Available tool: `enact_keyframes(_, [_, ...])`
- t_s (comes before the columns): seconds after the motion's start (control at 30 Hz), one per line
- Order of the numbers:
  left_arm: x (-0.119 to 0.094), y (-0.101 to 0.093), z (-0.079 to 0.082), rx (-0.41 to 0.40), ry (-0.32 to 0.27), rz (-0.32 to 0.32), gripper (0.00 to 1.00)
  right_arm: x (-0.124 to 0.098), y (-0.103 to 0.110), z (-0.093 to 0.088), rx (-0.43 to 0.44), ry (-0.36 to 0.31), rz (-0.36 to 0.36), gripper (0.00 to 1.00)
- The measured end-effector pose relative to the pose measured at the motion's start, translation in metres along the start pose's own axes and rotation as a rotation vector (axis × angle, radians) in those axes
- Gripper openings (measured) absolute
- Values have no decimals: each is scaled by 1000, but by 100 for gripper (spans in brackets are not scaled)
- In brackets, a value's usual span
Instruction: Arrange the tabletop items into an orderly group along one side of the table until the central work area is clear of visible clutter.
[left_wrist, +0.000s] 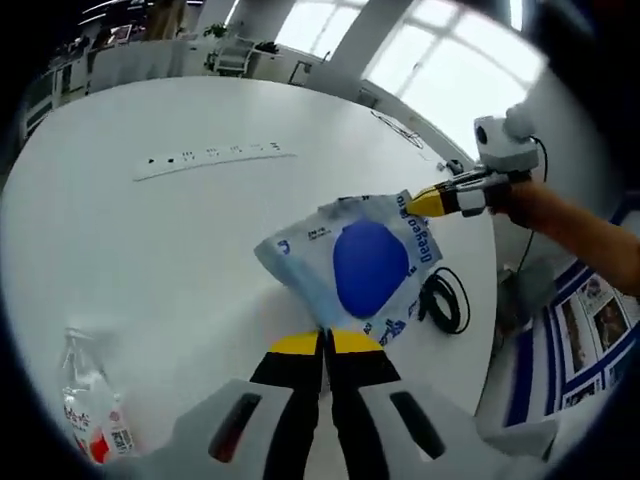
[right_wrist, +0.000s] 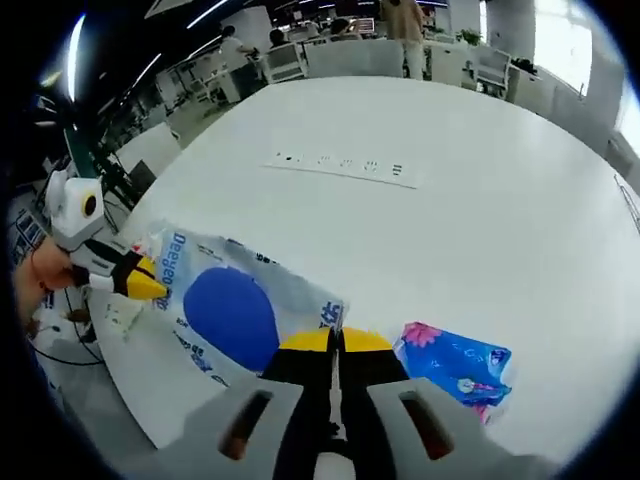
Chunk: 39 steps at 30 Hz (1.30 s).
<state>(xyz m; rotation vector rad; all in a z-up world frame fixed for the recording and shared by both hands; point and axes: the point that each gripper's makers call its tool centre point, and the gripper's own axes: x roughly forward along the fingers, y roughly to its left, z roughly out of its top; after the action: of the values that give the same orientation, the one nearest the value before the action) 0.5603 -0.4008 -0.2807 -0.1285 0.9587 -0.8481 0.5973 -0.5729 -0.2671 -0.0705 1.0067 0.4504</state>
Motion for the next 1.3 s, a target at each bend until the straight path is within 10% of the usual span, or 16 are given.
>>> enact_keyframes(1.3, [40,13,-20,-77,73,-29,0,32,-21,-24,-10,140,-104,0])
